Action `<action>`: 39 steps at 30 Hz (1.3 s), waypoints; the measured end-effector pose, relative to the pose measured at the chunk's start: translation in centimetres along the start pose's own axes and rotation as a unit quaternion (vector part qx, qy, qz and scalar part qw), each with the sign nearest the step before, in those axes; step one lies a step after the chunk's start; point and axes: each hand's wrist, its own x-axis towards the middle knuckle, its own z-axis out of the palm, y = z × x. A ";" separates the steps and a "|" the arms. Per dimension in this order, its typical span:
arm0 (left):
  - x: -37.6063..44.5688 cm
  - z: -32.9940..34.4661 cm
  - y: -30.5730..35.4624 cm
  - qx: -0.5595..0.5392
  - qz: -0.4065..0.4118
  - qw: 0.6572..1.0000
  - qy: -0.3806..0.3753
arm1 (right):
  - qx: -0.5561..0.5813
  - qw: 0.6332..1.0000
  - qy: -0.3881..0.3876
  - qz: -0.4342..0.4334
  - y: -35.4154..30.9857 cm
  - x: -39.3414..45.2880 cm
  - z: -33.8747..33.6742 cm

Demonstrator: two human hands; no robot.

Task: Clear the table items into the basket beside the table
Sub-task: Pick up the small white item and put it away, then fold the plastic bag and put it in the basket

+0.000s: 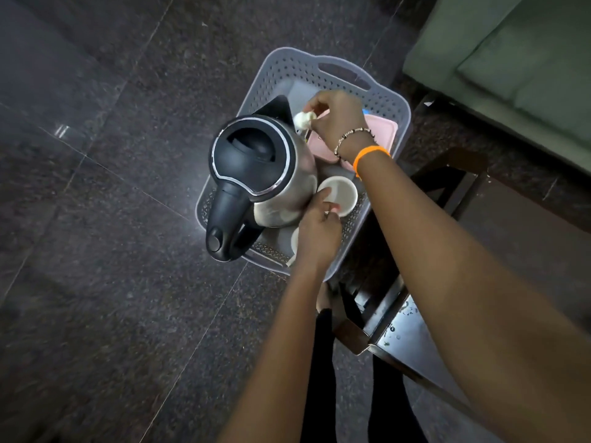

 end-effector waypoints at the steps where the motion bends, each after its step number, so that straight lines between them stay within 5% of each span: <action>1: 0.0 0.0 0.0 -0.005 -0.003 1.000 0.000 | 0.000 1.000 -0.003 0.004 -0.2 0.6 0.3; 8: -1.2 -0.1 1.2 -0.101 -0.008 0.994 0.041 | 0.086 0.996 0.011 0.024 -0.1 -0.7 -1.1; 16: -5.6 3.4 1.5 -0.175 0.045 0.982 0.053 | 0.241 0.966 0.054 0.077 5.6 -14.2 -6.9; 24: -13.5 15.1 -3.1 -0.016 -0.001 0.998 -0.067 | 0.216 0.935 0.109 0.260 19.9 -30.8 -11.3; 29: -18.4 25.3 -6.7 0.114 -0.056 0.963 -0.239 | 0.179 0.895 0.192 0.361 30.0 -42.4 -14.6; 33: -20.9 33.0 -9.1 0.226 -0.054 0.918 -0.323 | 0.206 0.802 0.304 0.471 37.7 -49.7 -15.1; 36: -22.8 38.8 -10.5 0.308 -0.032 0.879 -0.364 | 0.269 0.656 0.420 0.566 42.7 -54.1 -14.9; 39: -24.2 42.7 -11.5 0.357 -0.012 0.843 -0.403 | 0.359 0.528 0.441 0.631 46.7 -56.7 -15.1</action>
